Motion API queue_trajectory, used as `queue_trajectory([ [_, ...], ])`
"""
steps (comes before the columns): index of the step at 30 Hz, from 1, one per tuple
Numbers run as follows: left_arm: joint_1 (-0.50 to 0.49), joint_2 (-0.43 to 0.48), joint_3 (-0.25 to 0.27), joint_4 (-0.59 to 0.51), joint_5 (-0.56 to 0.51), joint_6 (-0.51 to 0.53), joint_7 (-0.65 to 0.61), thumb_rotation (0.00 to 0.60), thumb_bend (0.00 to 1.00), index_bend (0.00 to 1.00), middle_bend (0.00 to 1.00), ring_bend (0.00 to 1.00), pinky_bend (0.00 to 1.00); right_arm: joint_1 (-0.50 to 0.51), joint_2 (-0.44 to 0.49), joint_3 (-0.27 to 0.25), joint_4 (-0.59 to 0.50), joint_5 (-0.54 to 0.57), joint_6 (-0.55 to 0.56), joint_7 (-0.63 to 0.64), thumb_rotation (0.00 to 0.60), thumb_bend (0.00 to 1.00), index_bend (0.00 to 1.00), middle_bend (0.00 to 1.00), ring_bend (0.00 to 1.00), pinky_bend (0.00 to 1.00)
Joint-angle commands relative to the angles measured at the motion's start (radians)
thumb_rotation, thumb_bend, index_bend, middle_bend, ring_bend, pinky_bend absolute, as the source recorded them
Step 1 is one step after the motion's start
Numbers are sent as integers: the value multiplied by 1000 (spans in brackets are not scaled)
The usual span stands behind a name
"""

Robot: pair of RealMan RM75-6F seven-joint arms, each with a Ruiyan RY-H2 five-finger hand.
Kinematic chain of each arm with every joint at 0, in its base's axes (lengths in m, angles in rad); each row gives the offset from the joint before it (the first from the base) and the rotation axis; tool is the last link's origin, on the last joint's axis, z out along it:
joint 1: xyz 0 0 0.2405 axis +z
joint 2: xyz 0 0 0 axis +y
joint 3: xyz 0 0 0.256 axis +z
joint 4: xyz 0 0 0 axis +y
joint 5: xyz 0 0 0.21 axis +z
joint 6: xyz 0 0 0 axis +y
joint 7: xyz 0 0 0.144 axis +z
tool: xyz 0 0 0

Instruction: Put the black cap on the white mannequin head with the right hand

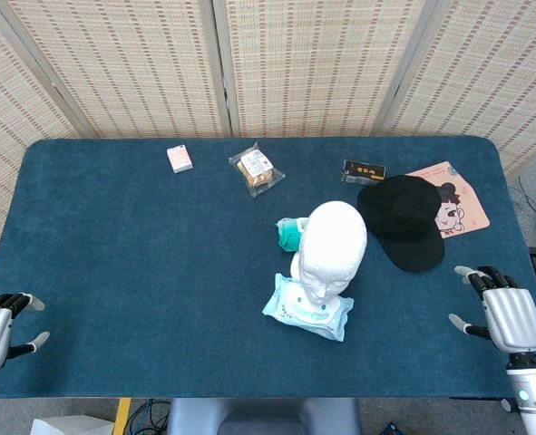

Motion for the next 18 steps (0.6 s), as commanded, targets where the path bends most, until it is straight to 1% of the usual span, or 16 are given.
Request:
queue_trajectory([
  [1, 1, 0, 3, 7, -1, -4, -5, 600, 116, 463, 449, 347, 536, 8, -12, 14, 32, -25, 29, 43, 600, 0, 296, 404, 242, 345],
  [3, 3, 3, 4, 6, -4, -5, -11, 600, 116, 463, 449, 348, 536, 11, -27, 27, 68, -34, 51, 58, 600, 0, 331, 421, 262, 360],
  [8, 8, 6, -1, 6, -4, 10, -17, 600, 115, 463, 449, 348, 536, 37, -62, 66, 176, -33, 71, 115, 600, 0, 412, 493, 324, 449],
  [12, 7, 6, -2, 7, -10, 2, -17, 600, 115, 464, 449, 348, 536, 69, -94, 98, 277, -34, 80, 144, 600, 0, 465, 545, 365, 511],
  [18, 4, 5, -3, 12, -20, -8, -16, 600, 115, 464, 449, 348, 536, 127, -141, 137, 449, -37, 83, 221, 600, 0, 508, 590, 400, 526],
])
